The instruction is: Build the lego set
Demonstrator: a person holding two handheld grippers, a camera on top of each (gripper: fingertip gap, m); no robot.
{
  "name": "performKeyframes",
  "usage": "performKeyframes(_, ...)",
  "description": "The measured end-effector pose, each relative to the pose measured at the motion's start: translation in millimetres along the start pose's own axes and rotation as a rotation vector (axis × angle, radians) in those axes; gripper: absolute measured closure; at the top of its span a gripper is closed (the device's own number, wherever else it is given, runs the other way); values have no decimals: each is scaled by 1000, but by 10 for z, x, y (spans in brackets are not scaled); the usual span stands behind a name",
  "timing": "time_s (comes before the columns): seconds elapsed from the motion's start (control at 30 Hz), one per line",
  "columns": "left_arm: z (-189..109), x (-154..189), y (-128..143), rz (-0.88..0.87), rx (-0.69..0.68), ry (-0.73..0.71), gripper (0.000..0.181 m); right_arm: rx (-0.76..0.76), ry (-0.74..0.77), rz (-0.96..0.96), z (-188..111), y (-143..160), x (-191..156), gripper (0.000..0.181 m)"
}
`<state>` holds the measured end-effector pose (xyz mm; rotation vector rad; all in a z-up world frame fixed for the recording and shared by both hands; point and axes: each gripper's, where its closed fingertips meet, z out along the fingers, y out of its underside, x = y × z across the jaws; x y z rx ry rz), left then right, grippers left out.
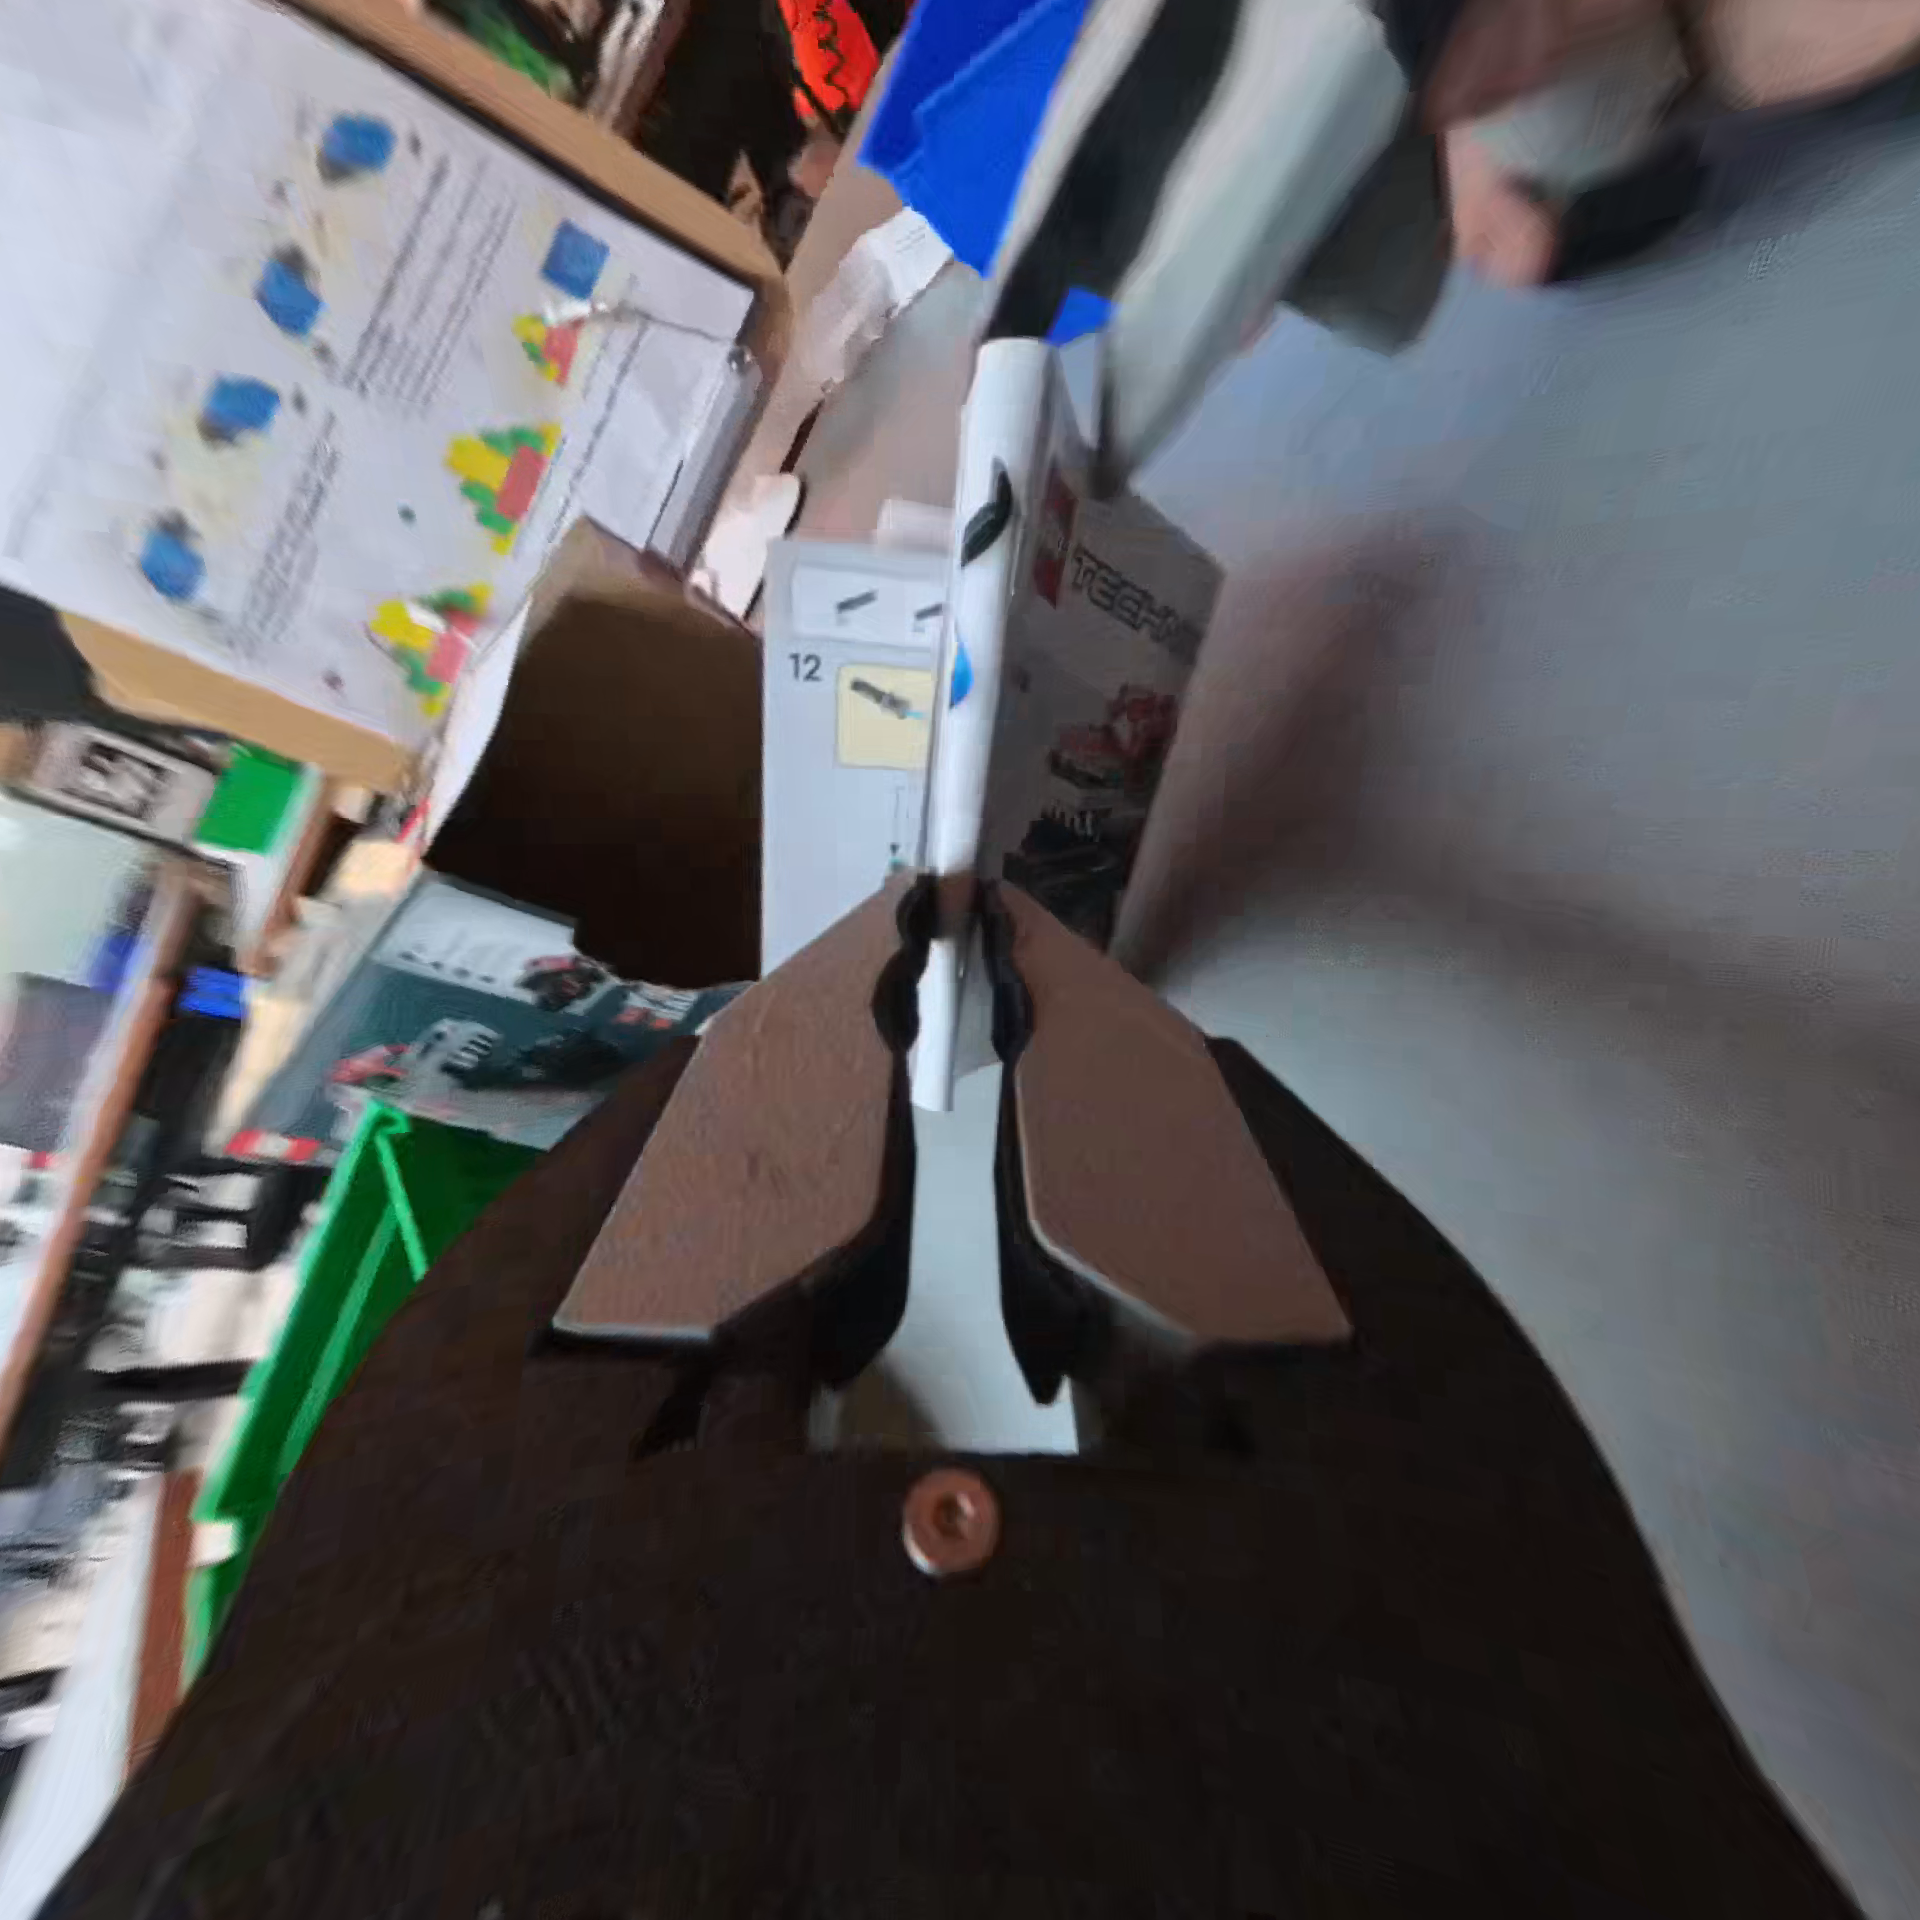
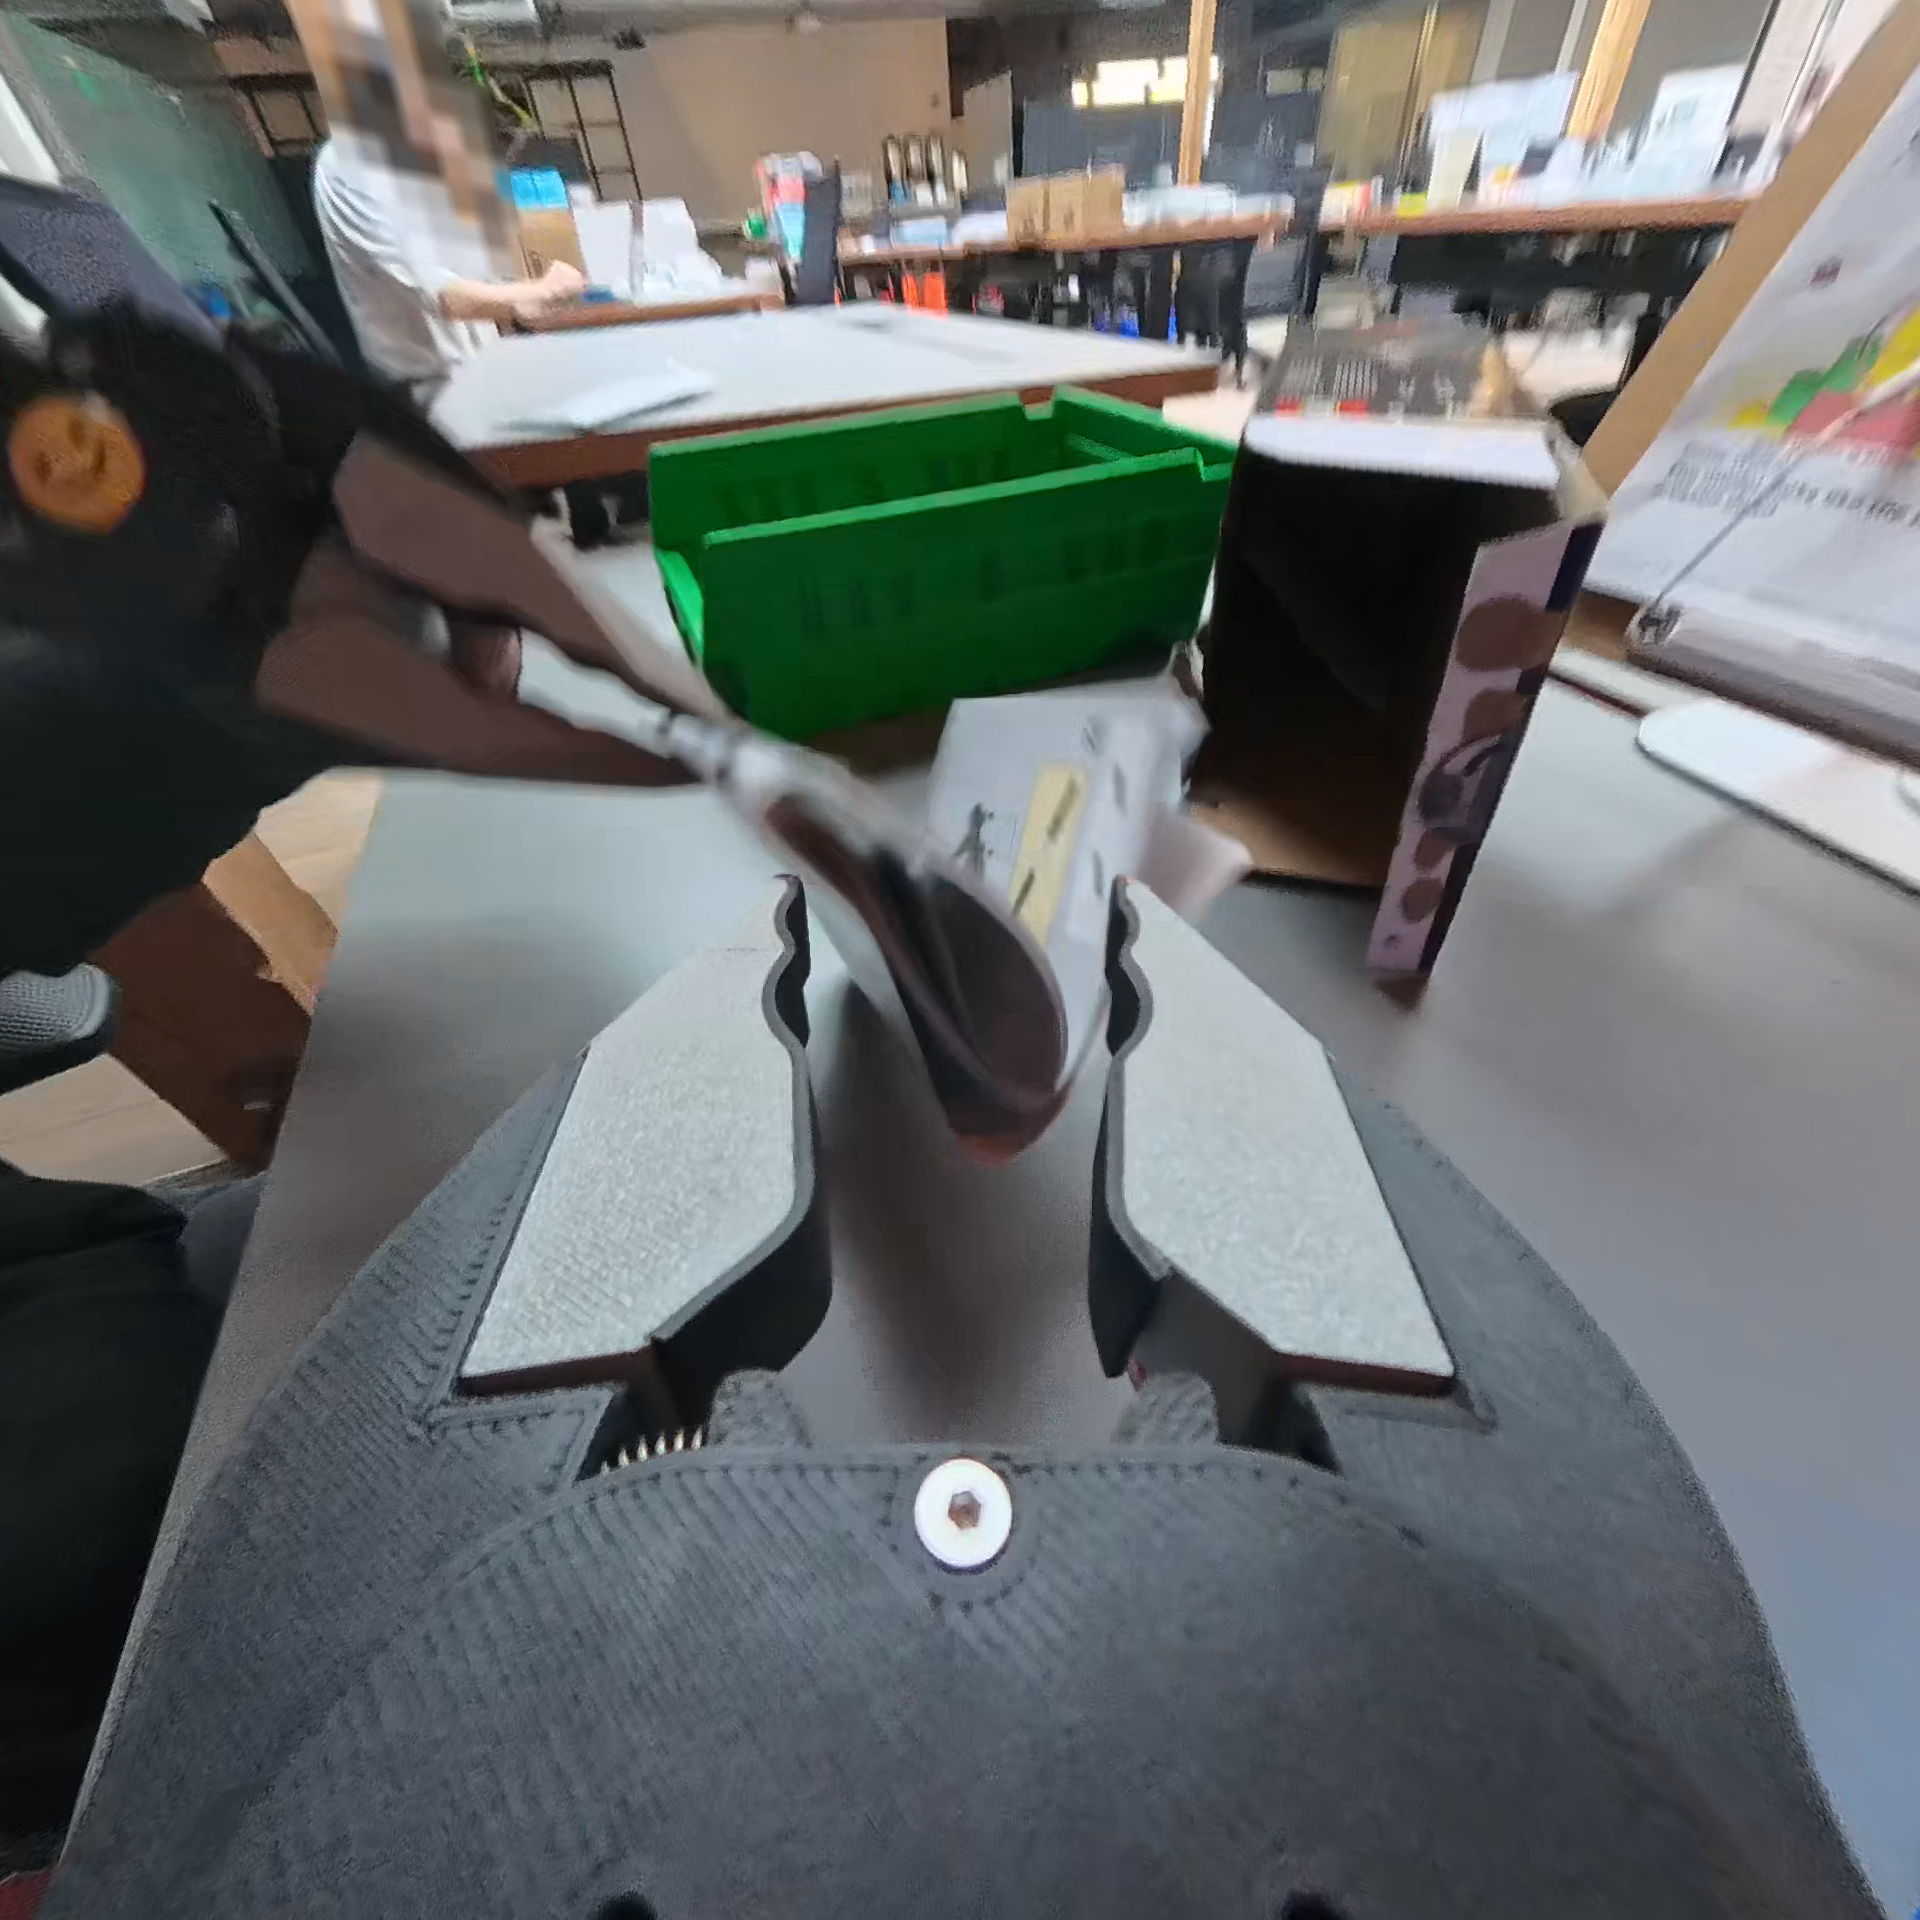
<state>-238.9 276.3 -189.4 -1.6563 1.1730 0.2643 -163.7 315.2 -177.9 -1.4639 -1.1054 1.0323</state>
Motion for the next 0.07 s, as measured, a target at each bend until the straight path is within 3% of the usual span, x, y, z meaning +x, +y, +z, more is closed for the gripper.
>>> performKeyframes(0.03, -42, 128, 16, 118, -18, -21, 174, 39, -10, -18, -44, -67, -31, 127)
performKeyframes(0.07, -76, 307, 96, 209, -60, 1, 173, 75, -17, -28, -96, -126, -54, 125)
